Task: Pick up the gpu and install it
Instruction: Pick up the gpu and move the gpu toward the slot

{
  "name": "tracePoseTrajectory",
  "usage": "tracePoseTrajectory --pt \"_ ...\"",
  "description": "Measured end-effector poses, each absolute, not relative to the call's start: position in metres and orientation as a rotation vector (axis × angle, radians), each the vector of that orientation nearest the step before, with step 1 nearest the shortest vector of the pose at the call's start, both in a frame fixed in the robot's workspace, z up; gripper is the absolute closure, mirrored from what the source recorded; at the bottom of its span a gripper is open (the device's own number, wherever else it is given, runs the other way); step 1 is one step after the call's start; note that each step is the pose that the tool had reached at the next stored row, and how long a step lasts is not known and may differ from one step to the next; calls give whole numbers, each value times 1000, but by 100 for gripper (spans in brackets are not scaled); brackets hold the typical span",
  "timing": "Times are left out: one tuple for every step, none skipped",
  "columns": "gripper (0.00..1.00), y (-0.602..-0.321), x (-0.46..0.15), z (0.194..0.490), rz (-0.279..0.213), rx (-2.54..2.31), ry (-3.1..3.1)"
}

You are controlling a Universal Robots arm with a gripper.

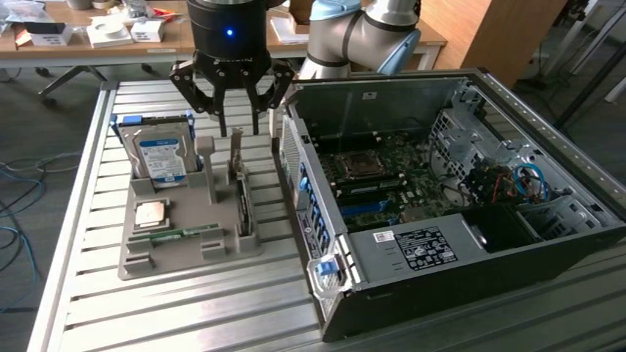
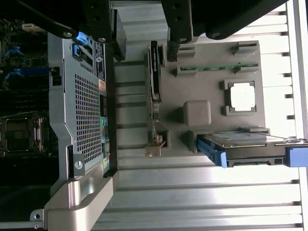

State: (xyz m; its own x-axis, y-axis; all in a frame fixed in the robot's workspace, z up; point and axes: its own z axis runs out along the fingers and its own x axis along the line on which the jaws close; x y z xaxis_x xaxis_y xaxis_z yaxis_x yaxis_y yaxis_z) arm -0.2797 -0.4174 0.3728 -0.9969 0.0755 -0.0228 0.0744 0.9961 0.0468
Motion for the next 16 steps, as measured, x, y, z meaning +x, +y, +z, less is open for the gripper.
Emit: tracePoseTrajectory --pt "53 -417 -280 371 73 117 3114" --pt "53 -417 -280 370 74 117 3114" --pt "53 -417 -280 368 74 117 3114" --pt "53 -417 -280 367 74 117 3114" --pt "53 -417 -280 365 74 117 3114" --pt "53 -417 -280 364 74 117 3114" --pt "53 -417 -280 362 74 117 3114" --pt "53 -417 -280 361 74 117 3114" --pt "53 -417 -280 360 74 117 3114" --pt "53 -417 -280 359 74 117 3114" --pt "53 -417 -280 357 74 117 3114" --pt "53 -417 -280 356 74 117 3114" --pt "53 -417 -280 354 74 117 3114" --pt "53 -417 -280 353 74 117 3114" --pt "53 -417 -280 352 74 117 3114" --pt "53 -417 -280 351 74 117 3114"
